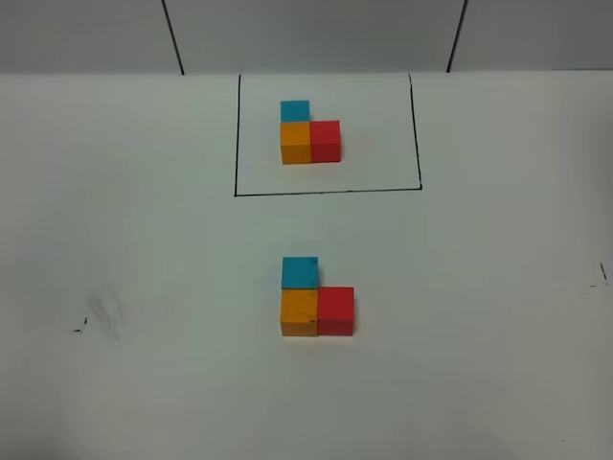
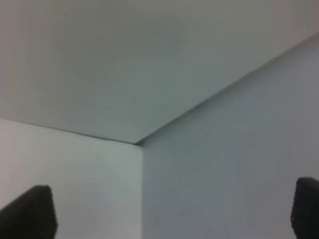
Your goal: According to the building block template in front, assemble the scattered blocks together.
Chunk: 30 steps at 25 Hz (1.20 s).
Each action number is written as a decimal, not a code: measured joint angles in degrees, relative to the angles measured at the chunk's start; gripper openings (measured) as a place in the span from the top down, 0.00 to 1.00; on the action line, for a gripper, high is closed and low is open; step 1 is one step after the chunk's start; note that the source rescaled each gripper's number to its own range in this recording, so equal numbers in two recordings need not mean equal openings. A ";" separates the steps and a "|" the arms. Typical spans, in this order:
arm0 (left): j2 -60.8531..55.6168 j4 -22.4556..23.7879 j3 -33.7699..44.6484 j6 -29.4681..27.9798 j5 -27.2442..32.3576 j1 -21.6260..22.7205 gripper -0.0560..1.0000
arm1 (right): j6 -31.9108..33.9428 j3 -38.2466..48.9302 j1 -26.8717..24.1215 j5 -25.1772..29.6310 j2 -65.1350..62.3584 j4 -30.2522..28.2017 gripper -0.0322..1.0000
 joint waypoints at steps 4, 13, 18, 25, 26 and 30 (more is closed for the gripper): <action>0.00 0.00 0.00 0.00 0.00 0.00 0.31 | -2.55 1.82 -6.76 0.00 -5.53 2.58 0.06; 0.00 0.00 0.00 0.00 0.00 0.00 0.31 | -2.89 19.08 -12.35 0.06 -24.59 4.03 0.08; 0.00 0.00 0.00 0.00 0.00 0.00 0.31 | -1.89 30.97 -9.30 0.31 -38.82 6.98 0.09; 0.00 0.00 0.00 0.00 0.00 0.00 0.31 | 1.84 44.47 -3.35 0.39 -59.10 9.82 0.12; 0.00 0.00 0.00 0.00 0.00 0.00 0.31 | 2.37 46.17 -2.44 0.44 -61.98 9.92 0.13; 0.00 0.00 0.00 0.00 0.00 0.00 0.31 | 3.49 50.84 -0.98 0.50 -71.43 12.46 0.14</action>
